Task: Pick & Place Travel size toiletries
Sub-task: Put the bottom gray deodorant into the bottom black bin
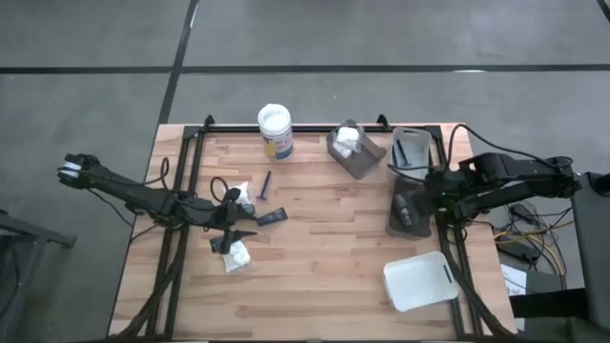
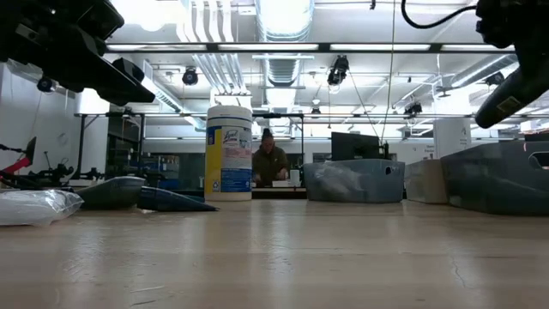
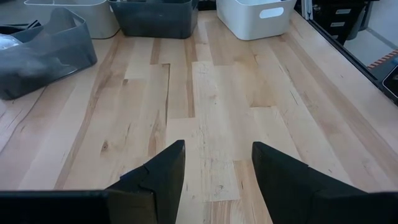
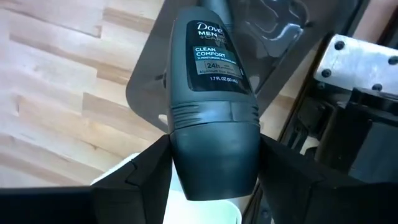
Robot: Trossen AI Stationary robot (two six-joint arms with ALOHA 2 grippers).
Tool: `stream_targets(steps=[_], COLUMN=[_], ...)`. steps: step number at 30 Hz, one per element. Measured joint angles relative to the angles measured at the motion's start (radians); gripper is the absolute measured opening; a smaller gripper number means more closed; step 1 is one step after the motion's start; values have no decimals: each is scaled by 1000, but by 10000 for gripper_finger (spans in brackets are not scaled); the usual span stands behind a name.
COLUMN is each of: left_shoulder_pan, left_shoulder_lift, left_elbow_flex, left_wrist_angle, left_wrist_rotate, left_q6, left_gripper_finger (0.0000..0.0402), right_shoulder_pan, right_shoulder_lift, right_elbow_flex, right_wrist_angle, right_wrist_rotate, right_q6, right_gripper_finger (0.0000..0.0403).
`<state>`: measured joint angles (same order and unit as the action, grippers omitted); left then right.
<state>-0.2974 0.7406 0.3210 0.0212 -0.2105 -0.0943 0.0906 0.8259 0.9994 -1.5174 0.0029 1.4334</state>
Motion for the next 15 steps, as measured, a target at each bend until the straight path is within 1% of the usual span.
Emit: stream_targets(steps=[6,15], left_shoulder_pan=[1,1], left_shoulder_lift=[0,0], left_elbow_flex=[0,0], left_wrist_angle=[0,0], left_wrist_rotate=[0,0], left_q6=[0,0], left_gripper_finger=[193,193], right_shoulder_pan=[0,0], right_shoulder_lift=[8,15], right_elbow_flex=[-16,-51], right_wrist_angle=[-1,-1], right_wrist_rotate=[0,5], right_q6=[50,61], right_gripper_finger=[202,200])
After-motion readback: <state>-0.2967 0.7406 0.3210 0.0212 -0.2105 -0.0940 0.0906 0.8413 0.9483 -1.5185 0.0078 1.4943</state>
